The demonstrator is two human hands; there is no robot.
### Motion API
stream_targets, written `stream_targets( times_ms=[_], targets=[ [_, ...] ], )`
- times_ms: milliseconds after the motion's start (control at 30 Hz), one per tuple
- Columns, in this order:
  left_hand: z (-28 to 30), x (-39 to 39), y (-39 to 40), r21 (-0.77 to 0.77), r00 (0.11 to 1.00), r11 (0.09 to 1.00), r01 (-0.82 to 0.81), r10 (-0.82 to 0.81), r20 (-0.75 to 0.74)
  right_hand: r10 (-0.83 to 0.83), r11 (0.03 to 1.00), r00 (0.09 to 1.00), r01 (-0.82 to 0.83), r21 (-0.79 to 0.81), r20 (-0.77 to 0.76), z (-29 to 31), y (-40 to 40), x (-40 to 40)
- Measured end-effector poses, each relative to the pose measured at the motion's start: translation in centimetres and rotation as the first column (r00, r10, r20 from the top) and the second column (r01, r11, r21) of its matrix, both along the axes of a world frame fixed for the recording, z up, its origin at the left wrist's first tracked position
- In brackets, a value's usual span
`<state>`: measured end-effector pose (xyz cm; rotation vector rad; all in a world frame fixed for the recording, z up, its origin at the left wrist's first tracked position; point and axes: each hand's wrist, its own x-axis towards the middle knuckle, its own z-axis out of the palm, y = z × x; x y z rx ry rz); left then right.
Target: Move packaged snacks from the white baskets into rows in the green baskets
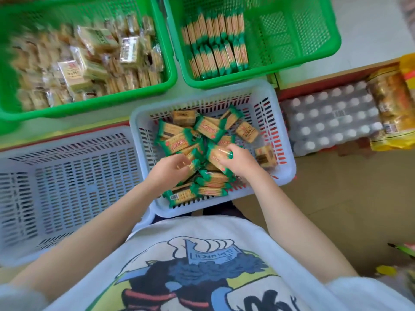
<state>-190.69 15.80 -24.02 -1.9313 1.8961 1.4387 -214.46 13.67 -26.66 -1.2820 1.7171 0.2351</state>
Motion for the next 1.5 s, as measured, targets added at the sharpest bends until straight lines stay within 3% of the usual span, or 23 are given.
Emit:
stream_targets(
  times_ms=[133, 233, 367, 433, 500, 567, 633, 767, 833, 900, 1033, 1100, 1167, 1233, 1300, 1367, 1433, 1500],
  targets=[
    [0.1, 0.8, 0.4, -0.021, 1.000, 1.000, 0.007, -0.007, 0.002, -0.032, 0.999, 0.999, 0.031, -0.034, -0.027, 0.4, 0.8, 0.2],
    [-0.3, 1.6, 0.9, -0.095, 1.000, 0.995, 0.026, -0.027, -0.009, -0.144, 0.978, 0.979, 0.163, -0.132, 0.141, 2.4, 0.7, 0.9],
    [0.4, 1.8, 1.2, -0.334, 0.993, 0.939, 0.080, -0.106, -0.061, 0.040, 0.995, 0.941, -0.007, -0.099, 0.336, 5.8, 0.6, 2.9],
    [0.4, 1.8, 0.9, -0.307, 0.990, 0.947, 0.097, -0.122, -0.065, 0.086, 0.995, 0.919, -0.064, -0.071, 0.386, 6.4, 0.7, 3.8],
    [0.6, 2.0, 0.7, -0.179, 0.994, 0.984, 0.016, -0.036, -0.108, 0.019, 0.997, 0.915, 0.010, -0.070, 0.403, 6.2, 0.9, 4.3],
    [0.5, 2.4, 0.9, -0.137, 0.996, 0.990, -0.029, 0.017, -0.085, -0.066, 0.991, 0.925, 0.104, -0.082, 0.375, 5.8, 1.2, 4.0],
    [0.1, 3.1, 1.3, -0.116, 0.998, 0.992, -0.057, 0.053, -0.041, -0.058, 0.994, 0.954, 0.081, -0.068, 0.294, 4.7, 1.7, 3.1],
    [-0.6, 3.7, 2.0, -0.073, 0.991, 0.988, -0.134, 0.133, -0.011, 0.193, 0.973, 0.972, -0.207, 0.104, 0.132, 2.3, 3.6, 2.9],
    [-0.7, 3.8, 2.2, -0.067, 0.986, 0.984, -0.168, 0.168, -0.008, 0.391, 0.915, 0.920, -0.392, 0.093, 0.033, 1.3, 4.4, 4.0],
    [-0.8, 3.8, 2.3, -0.050, 0.981, 0.980, -0.194, 0.194, -0.017, 0.467, 0.884, 0.881, -0.465, 0.046, -0.079, 0.8, 4.6, 4.8],
    [-0.1, 4.4, 2.2, -0.008, 0.960, 0.962, -0.274, 0.273, -0.055, 0.347, 0.935, 0.924, -0.354, -0.018, -0.163, 0.4, 4.2, 4.8],
    [0.4, 4.9, 2.0, 0.037, 0.929, 0.935, -0.353, 0.355, -0.107, 0.145, 0.989, 0.987, -0.147, -0.012, -0.074, 1.1, 3.7, 4.5],
    [0.8, 5.4, 1.7, 0.125, 0.836, 0.865, -0.487, 0.503, -0.221, -0.129, 0.992, 0.989, 0.130, -0.002, 0.072, 2.4, 3.1, 4.2],
    [1.4, 5.5, 1.3, 0.253, 0.681, 0.757, -0.602, 0.653, -0.332, -0.412, 0.908, 0.870, 0.416, 0.045, 0.272, 4.2, 2.5, 4.3],
    [2.1, 5.5, 0.6, 0.336, 0.588, 0.705, -0.624, 0.707, -0.391, -0.615, 0.759, 0.594, 0.625, 0.184, 0.518, 5.5, 2.2, 4.6],
    [2.9, 5.2, -0.2, 0.382, 0.559, 0.711, -0.590, 0.702, -0.442, -0.675, 0.654, 0.380, 0.705, 0.274, 0.632, 7.1, 1.6, 5.2],
    [3.8, 4.8, -1.0, 0.442, 0.512, 0.724, -0.529, 0.688, -0.515, -0.670, 0.625, 0.301, 0.721, 0.298, 0.678, 8.6, 1.0, 5.8],
    [4.5, 4.2, -1.9, 0.468, 0.491, 0.766, -0.441, 0.642, -0.589, -0.640, 0.642, 0.278, 0.706, 0.299, 0.717, 10.0, 0.2, 6.2]
  ],
)
